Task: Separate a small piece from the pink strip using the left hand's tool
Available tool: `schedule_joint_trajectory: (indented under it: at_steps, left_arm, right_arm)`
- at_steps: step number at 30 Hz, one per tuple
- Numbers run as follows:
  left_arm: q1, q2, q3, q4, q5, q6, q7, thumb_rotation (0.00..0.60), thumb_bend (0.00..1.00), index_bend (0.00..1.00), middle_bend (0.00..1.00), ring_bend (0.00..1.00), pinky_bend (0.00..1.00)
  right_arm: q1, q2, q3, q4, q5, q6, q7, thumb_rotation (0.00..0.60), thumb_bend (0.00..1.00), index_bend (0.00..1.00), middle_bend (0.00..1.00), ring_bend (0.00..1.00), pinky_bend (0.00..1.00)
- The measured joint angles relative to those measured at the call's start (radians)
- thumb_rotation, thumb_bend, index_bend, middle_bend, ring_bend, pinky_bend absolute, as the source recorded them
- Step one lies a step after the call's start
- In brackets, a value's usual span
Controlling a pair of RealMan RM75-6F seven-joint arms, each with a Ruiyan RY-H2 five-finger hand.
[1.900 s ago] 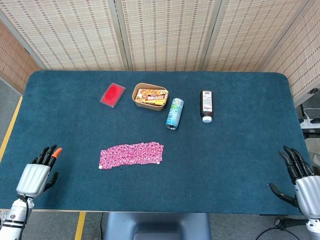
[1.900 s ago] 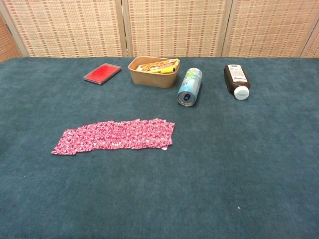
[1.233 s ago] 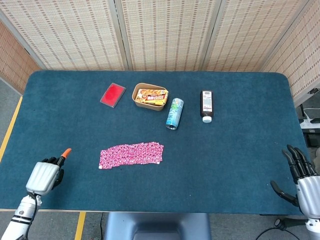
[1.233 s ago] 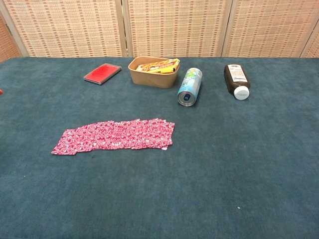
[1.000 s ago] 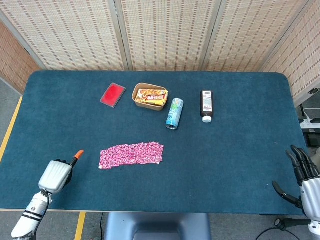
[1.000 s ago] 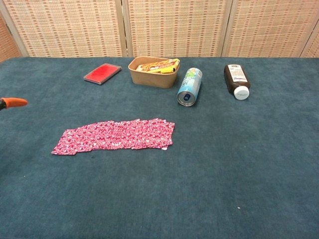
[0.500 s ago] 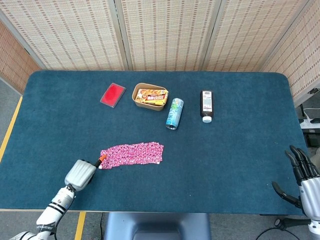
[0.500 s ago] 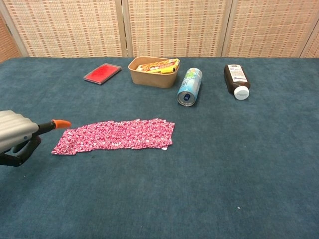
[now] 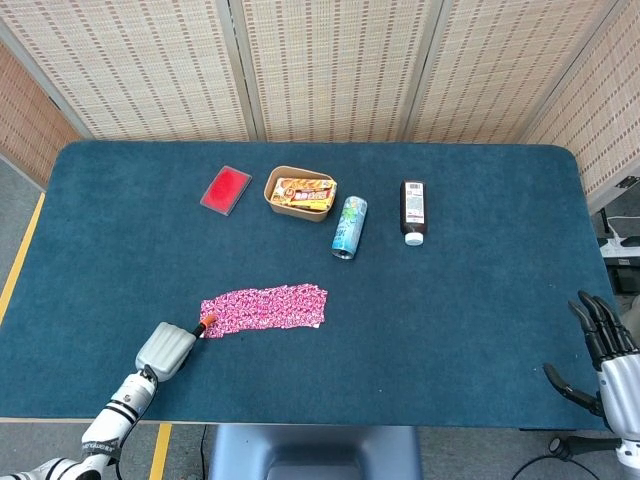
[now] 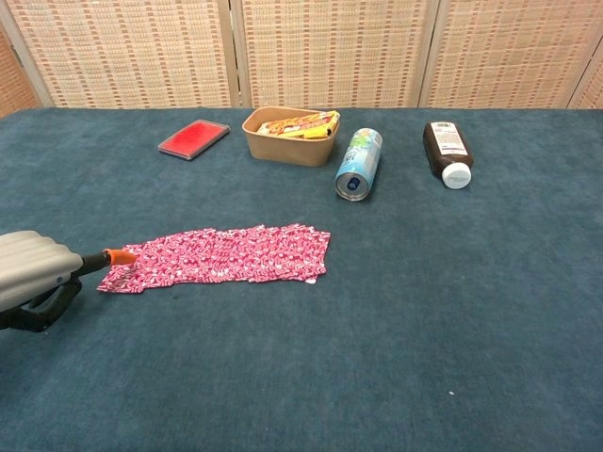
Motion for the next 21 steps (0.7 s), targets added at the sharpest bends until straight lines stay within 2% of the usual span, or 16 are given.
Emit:
schedule_joint_trajectory:
  at_steps: [21]
  left_arm:
    - [-0.03, -0.01, 0.023, 0.02, -0.06, -0.026, 0.006, 0.6, 0.83, 0.0, 0.7, 0.64, 0.64]
  right_arm:
    - [0.001, 0.005, 0.001, -0.007, 0.006, -0.007, 0.002, 0.6, 0.19, 0.0, 0.0, 0.0, 0.21]
